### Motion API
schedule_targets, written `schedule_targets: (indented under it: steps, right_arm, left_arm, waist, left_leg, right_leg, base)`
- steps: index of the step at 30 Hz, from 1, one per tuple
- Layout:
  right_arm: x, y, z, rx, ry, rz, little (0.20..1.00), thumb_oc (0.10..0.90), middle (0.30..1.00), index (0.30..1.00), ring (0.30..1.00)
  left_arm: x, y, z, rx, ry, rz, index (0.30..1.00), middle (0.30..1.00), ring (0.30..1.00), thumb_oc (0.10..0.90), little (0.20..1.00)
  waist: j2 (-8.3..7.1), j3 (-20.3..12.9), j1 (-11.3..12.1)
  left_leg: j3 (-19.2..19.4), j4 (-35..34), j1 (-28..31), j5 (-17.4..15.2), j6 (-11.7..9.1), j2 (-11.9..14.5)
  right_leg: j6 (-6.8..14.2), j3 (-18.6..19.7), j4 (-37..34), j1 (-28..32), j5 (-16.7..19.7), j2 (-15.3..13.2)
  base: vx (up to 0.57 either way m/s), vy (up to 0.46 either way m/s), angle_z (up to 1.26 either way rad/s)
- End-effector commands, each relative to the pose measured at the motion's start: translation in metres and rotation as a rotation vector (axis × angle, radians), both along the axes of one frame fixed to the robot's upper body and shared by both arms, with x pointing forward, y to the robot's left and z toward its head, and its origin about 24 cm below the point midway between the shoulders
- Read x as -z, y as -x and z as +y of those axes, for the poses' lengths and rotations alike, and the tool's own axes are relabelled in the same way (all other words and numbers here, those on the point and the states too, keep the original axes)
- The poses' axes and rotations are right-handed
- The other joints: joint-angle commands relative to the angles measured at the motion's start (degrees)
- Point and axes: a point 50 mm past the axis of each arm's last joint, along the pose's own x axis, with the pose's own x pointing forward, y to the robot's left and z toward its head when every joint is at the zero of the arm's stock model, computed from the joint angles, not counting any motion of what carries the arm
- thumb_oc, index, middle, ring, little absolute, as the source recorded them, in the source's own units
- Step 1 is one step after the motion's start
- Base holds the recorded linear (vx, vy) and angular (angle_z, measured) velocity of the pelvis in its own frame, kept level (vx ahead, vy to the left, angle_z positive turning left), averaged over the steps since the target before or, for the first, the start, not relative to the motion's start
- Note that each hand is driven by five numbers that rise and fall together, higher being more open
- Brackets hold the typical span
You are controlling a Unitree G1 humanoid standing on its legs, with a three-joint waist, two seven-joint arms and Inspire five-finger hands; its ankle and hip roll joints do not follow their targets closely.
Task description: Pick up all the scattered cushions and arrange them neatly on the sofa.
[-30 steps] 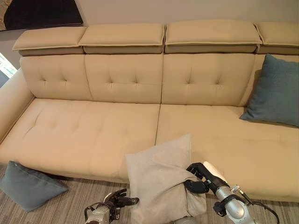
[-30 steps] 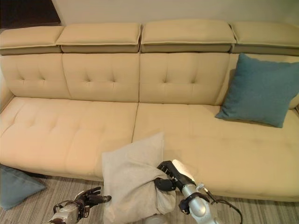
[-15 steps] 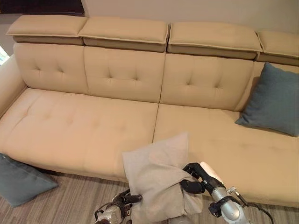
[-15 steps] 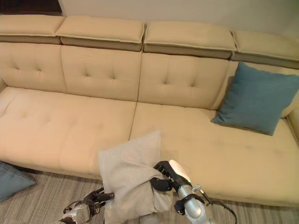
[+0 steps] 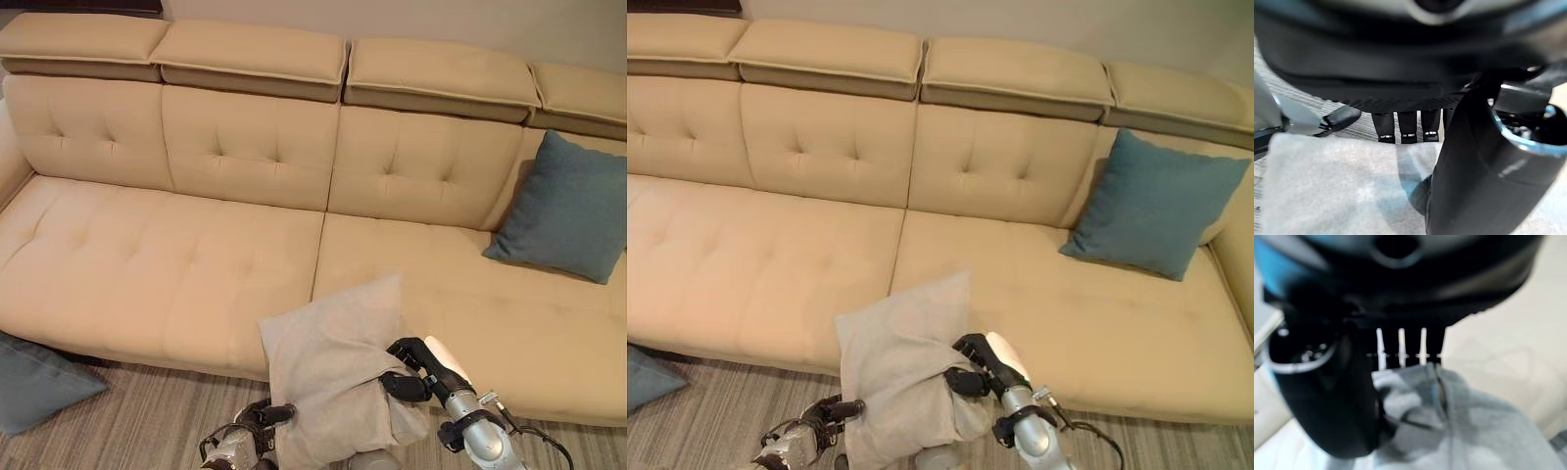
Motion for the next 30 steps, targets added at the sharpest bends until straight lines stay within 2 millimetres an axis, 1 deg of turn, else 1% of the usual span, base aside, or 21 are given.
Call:
schedule_targets:
  steps: [1,3,5,7,9,12,13,17,18,19,20,21,22,23,24,25,26,27,28,29,30]
  right_arm:
    - [-0.049,-0.021,0.017,-0.015,-0.151,-0.279,0.300,0.400,0.300,0.300,0.300]
    - [-0.047,-0.020,0.014,-0.002,-0.142,-0.276,0.300,0.400,0.300,0.300,0.300]
    - [-0.043,-0.017,0.003,0.044,-0.114,-0.267,0.300,0.400,0.300,0.300,0.300]
    - [-0.040,-0.015,-0.001,0.061,-0.104,-0.257,0.300,0.400,0.300,0.300,0.300]
    - [-0.033,-0.010,-0.012,0.116,-0.087,-0.235,0.300,0.400,0.300,0.300,0.300]
    - [-0.027,-0.006,-0.018,0.150,-0.088,-0.208,0.300,0.400,0.300,0.300,0.300]
    - [-0.017,0.001,-0.025,0.192,-0.083,-0.162,0.300,0.400,0.300,0.300,0.300]
    - [0.006,0.014,-0.035,0.304,-0.091,-0.064,0.300,0.400,0.300,0.300,0.300]
    - [0.006,0.014,-0.035,0.304,-0.091,-0.065,0.300,0.400,0.300,0.300,0.300]
    - [0.012,0.016,-0.037,0.329,-0.096,-0.043,0.300,0.400,0.300,0.300,0.300]
    - [0.017,0.012,-0.035,0.371,-0.138,-0.034,0.300,0.400,0.300,0.300,0.300]
    - [0.018,0.007,-0.032,0.382,-0.167,-0.040,0.300,0.400,0.300,0.300,0.300]
    - [0.015,0.000,-0.028,0.379,-0.190,-0.060,0.300,0.400,0.300,0.300,0.300]
    - [0.013,-0.005,-0.025,0.375,-0.216,-0.077,0.300,0.400,0.300,0.300,0.300]
    - [0.013,-0.009,-0.020,0.375,-0.259,-0.077,0.300,0.400,0.300,0.300,0.300]
    - [0.016,-0.011,-0.014,0.371,-0.292,-0.061,0.300,0.400,0.300,0.300,0.300]
    - [0.020,-0.010,-0.008,0.374,-0.320,-0.039,0.300,0.400,0.300,0.300,0.300]
    - [0.024,-0.008,-0.009,0.406,-0.345,-0.021,0.300,0.400,0.300,0.300,0.300]
    - [0.025,-0.008,-0.009,0.406,-0.346,-0.021,0.300,0.400,0.300,0.300,0.300]
    - [0.033,-0.002,-0.003,0.429,-0.396,0.026,0.300,0.400,0.300,0.300,0.300]
    - [0.041,0.004,-0.005,0.474,-0.432,0.061,0.300,0.400,0.300,0.300,0.300]
  left_arm:
    - [-0.026,-0.038,-0.060,0.049,0.172,-0.189,0.300,0.300,0.300,0.400,0.300]
    - [-0.027,-0.039,-0.057,0.049,0.162,-0.202,0.300,0.300,0.300,0.400,0.300]
    - [-0.035,-0.049,-0.047,0.048,0.122,-0.274,0.300,0.300,0.300,0.400,0.300]
    - [-0.039,-0.052,-0.043,0.057,0.104,-0.304,0.300,0.300,0.300,0.400,0.300]
    - [-0.056,-0.067,-0.031,0.056,0.076,-0.421,0.300,0.300,0.300,0.400,0.300]
    - [-0.062,-0.071,-0.026,0.062,0.066,-0.465,0.300,0.300,0.300,0.400,0.300]
    - [-0.069,-0.076,-0.022,0.084,0.049,-0.504,0.300,0.300,0.300,0.400,0.300]
    - [-0.074,-0.079,-0.026,0.110,0.060,-0.522,0.300,0.300,0.300,0.400,0.300]
    - [-0.074,-0.079,-0.026,0.110,0.060,-0.522,0.300,0.300,0.300,0.400,0.300]
    - [-0.074,-0.078,-0.027,0.112,0.063,-0.524,0.300,0.300,0.300,0.400,0.300]
    - [-0.071,-0.077,-0.026,0.095,0.062,-0.508,0.300,0.300,0.300,0.400,0.300]
    - [-0.071,-0.076,-0.023,0.072,0.069,-0.507,0.300,0.300,0.300,0.400,0.300]
    - [-0.072,-0.075,-0.021,0.050,0.073,-0.512,0.300,0.300,0.300,0.400,0.300]
    - [-0.073,-0.075,-0.016,0.031,0.074,-0.517,0.300,0.300,0.300,0.400,0.300]
    - [-0.071,-0.071,-0.011,0.011,0.080,-0.513,0.300,0.300,0.300,0.400,0.300]
    - [-0.067,-0.065,-0.010,0.019,0.080,-0.496,0.300,0.300,0.300,0.400,0.300]
    - [-0.065,-0.061,-0.008,0.036,0.071,-0.481,0.300,0.300,0.300,0.400,0.300]
    - [-0.063,-0.059,-0.007,0.038,0.071,-0.470,0.300,0.300,0.300,0.400,0.300]
    - [-0.063,-0.059,-0.007,0.038,0.071,-0.469,0.300,0.300,0.300,0.400,0.300]
    - [-0.058,-0.051,-0.006,0.032,0.071,-0.446,0.300,0.300,0.300,0.400,0.300]
    - [-0.053,-0.045,-0.004,0.001,0.074,-0.423,0.300,0.300,0.300,0.400,0.300]
  waist:
    - [1.73,-0.2,0.0]
    - [1.95,-0.5,0.2]
    - [2.63,-1.1,0.5]
    - [2.89,-1.3,0.5]
    - [3.61,-1.9,0.5]
    - [3.93,-2.3,0.5]
    - [4.29,-2.4,0.2]
    - [4.77,-2.5,-0.6]
    - [4.76,-2.5,-0.6]
    - [4.84,-2.6,-0.5]
    - [4.84,-2.2,-0.2]
    - [4.90,-2.1,0.5]
    - [4.92,-1.3,2.1]
    - [5.64,-0.5,4.3]
    - [5.88,-0.3,5.8]
    - [5.69,-0.7,6.4]
    - [5.36,-0.7,6.4]
    - [5.02,-1.3,6.0]
    - [5.00,-1.3,6.1]
    - [4.87,-1.9,6.2]
    - [5.28,-2.1,6.4]
  left_leg:
    - [-7.4,1.0,4.3,-8.7,-1.0,1.2]
    - [-7.5,1.0,4.3,-8.7,-1.0,1.3]
    - [-7.9,1.2,4.4,-8.8,-1.0,1.2]
    - [-8.0,1.4,4.4,-8.9,-1.0,1.2]
    - [-8.3,2.0,4.6,-9.3,-0.8,1.2]
    - [-8.6,2.7,4.8,-9.6,-0.7,1.1]
    - [-8.8,2.9,5.2,-9.8,-0.5,0.9]
    - [-8.9,2.0,5.7,-9.5,-0.1,0.1]
    - [-8.9,2.0,5.7,-9.5,-0.1,0.1]
    - [-8.7,1.7,5.5,-9.4,0.0,-0.2]
    - [-7.3,1.4,5.3,-9.3,0.4,-0.6]
    - [-5.9,1.3,5.4,-9.5,0.4,-0.4]
    - [-4.0,1.6,5.8,-9.6,0.3,0.2]
    - [-2.6,2.0,6.6,-10.6,-0.3,1.2]
    - [-1.1,2.9,6.4,-10.4,-0.7,1.7]
    - [-0.2,3.8,6.1,-10.6,-0.8,1.9]
    - [0.8,4.5,6.3,-10.7,-0.9,2.3]
    - [1.2,5.7,6.0,-10.9,-0.9,2.4]
    - [1.2,5.9,6.0,-11.0,-1.0,2.6]
    - [1.4,6.8,5.9,-11.1,-1.3,3.1]
    - [1.6,8.3,6.1,-11.2,-2.0,3.8]
  right_leg:
    - [2.2,-2.3,4.3,-3.4,-0.9,0.0]
    - [2.2,-2.5,4.3,-3.3,-1.0,-0.1]
    - [2.1,-2.8,4.4,-2.9,-1.4,-0.1]
    - [2.0,-2.9,4.6,-2.8,-1.5,-0.2]
    - [1.9,-3.1,5.6,-2.5,-2.3,-0.3]
    - [1.8,-3.3,6.8,-2.4,-2.9,-0.5]
    - [1.8,-3.4,8.2,-2.3,-3.6,-0.6]
    - [2.3,-3.5,8.8,-2.6,-3.2,-1.2]
    - [2.3,-3.5,8.8,-2.6,-3.2,-1.2]
    - [2.6,-3.5,8.3,-2.8,-2.8,-1.4]
    - [3.3,-3.2,8.1,-4.4,-1.2,-1.2]
    - [3.6,-4.5,8.3,-5.1,-0.9,-1.3]
    - [3.3,-10.3,11.1,-6.8,-0.8,-2.2]
    - [2.7,-20.8,14.9,-7.6,-2.7,-4.7]
    - [1.7,-30.3,16.8,-6.7,-4.2,-7.1]
    - [0.7,-35.6,16.7,-4.8,-5.3,-7.8]
    - [0.2,-36.9,17.0,-4.7,-5.5,-7.8]
    - [0.3,-34.8,15.2,-3.8,-6.5,-6.2]
    - [0.2,-34.7,15.0,-3.7,-6.5,-6.1]
    - [-0.4,-32.3,13.6,-3.2,-6.5,-5.0]
    - [-0.8,-30.8,13.2,-2.5,-6.4,-4.2]
  base:
    - [0.02,-0.036,0.01]
    - [0.01,-0.025,0.01]
    - [0.02,-0.054,0.02]
    - [0.00,0.000,0.00]
    - [0.00,0.000,0.00]
    - [0.00,0.010,0.01]
    - [-0.01,0.045,0.03]
    - [-0.04,0.058,0.04]
    - [-0.04,0.038,0.02]
    - [-0.08,0.040,0.01]
    - [-0.10,0.039,-0.01]
    - [-0.10,0.016,-0.17]
    - [-0.03,0.022,-0.80]
    - [-0.08,-0.010,-1.40]
    - [-0.10,-0.057,-1.62]
    - [-0.12,-0.151,-1.39]
    - [-0.07,-0.216,-1.16]
    - [-0.04,-0.165,-0.86]
    - [0.02,-0.186,-0.42]
    - [0.10,-0.195,-0.04]
    - [0.12,-0.259,-0.27]
